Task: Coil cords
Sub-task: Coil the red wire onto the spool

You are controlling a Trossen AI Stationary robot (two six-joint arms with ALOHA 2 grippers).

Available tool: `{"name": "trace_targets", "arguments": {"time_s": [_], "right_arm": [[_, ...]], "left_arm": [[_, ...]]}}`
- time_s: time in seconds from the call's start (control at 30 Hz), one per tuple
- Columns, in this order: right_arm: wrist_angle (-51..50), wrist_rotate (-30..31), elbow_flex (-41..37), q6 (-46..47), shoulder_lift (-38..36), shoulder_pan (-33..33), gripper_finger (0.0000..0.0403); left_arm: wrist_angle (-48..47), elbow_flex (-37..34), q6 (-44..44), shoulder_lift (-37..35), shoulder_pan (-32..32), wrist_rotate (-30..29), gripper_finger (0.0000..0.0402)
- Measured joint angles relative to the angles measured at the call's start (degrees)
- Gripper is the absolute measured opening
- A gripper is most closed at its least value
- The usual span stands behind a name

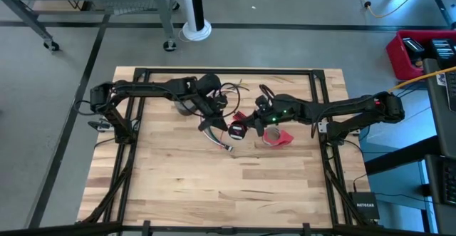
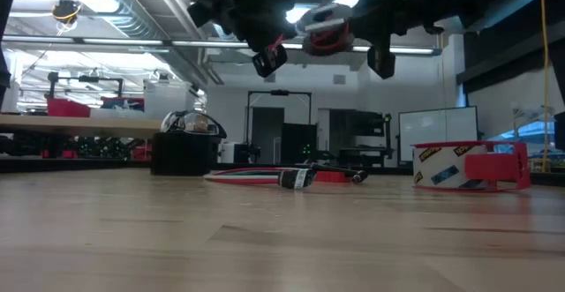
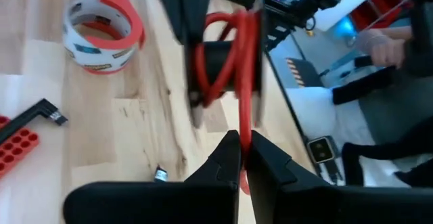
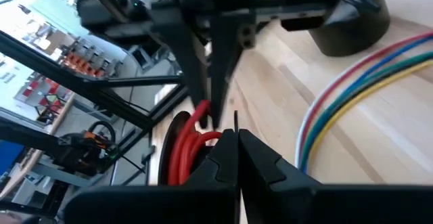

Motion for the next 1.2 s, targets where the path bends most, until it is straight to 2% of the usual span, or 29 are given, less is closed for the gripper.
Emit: {"name": "trace_targets", "arguments": {"time_s": [0.23, 0.43, 0.77, 1.2], "right_arm": [[3.0, 2.4, 0.0, -0.2, 0.0, 0.0, 0.0001], [5.2, 5.2, -0.1, -0.2, 0.0, 0.0, 0.0001], [8.4, 5.2, 0.0, -1.5, 0.0, 0.0, 0.0001], [7.9, 5.3, 0.0, -1.5, 0.0, 0.0, 0.0001]], "left_arm": [[0.5, 0.0, 0.0, 0.0, -2.5, -6.3, 0.0004], [0.0, 0.0, 1.1, 0.0, -5.4, -12.1, 0.0029], [0.3, -0.1, 1.7, 0.0, -7.5, -13.4, 0.0065], [-3.6, -0.1, 1.3, 0.0, -7.0, -13.9, 0.0010]]}}
